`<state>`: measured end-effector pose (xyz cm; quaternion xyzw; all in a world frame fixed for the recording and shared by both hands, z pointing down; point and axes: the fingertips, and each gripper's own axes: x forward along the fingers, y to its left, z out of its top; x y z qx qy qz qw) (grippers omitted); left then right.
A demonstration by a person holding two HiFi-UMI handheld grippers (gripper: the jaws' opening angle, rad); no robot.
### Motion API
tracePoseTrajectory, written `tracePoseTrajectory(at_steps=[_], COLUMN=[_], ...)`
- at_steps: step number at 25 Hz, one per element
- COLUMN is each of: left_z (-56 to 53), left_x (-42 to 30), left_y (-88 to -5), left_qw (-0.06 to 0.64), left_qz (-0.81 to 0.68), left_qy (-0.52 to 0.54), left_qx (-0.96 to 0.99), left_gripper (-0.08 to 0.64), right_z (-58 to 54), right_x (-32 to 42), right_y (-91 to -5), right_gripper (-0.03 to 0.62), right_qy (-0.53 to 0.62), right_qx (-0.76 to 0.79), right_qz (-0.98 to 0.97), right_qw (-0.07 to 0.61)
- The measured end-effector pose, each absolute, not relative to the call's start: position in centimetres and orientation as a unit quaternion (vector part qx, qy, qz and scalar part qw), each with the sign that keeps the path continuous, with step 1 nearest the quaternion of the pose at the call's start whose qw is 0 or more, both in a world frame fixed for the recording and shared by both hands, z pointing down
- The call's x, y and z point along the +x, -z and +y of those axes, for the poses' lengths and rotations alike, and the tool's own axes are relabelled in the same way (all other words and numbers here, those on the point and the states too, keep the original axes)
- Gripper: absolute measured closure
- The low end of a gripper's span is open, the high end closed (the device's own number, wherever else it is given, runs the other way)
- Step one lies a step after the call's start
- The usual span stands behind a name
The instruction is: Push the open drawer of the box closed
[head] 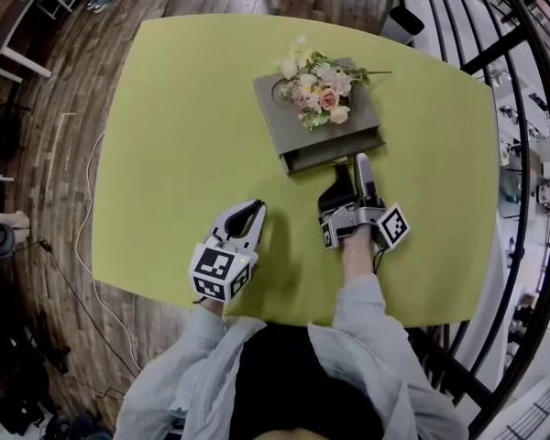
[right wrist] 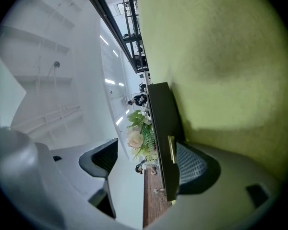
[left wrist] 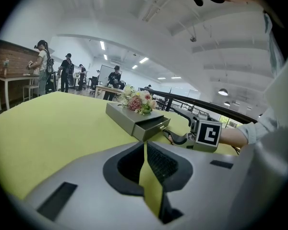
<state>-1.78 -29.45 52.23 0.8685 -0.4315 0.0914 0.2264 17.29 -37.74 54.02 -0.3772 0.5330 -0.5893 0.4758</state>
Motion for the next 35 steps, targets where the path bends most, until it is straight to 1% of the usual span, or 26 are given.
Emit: tracePoseTrajectory(at_steps=[4,7,18,21,35], left_z=[-29.6,-29.7,-29.7,-29.7,-29.9], left_x=[-2.0,-2.1,-1.9,-2.0,-2.3], left_y=[-52.4,-52.6,-53.0,-53.2,-53.6], left_qw=[0.229,0.23,0.233,0.234,0.24], left_qz=[-0.433,-0.434,-0.434,-0.434,-0.435], left_qy=[-0.092,-0.092,-0.097,-0.098,-0.103], left_qx=[0.867,0.866,0.865,0.865,0.861], left_gripper=[0.532,0.532,0.532,0.532,0.532], right_z=[-38.2,-38.4,-39.1,-39.2,-40.3], right_x=[17.1,16.9,16.7,16.6,16.2], right_y=[-53.7,-53.4,-52.8,-52.7,-52.2], right_gripper=[0.199,0.174,0.149,0.132,0.121], right_qy=[0.58,0.575,0.555,0.548,0.535], right_qx=[-0.374,-0.369,-0.365,-0.362,-0.357], right_qz=[0.539,0.546,0.559,0.569,0.575], right_qw=[0.482,0.485,0.495,0.495,0.506])
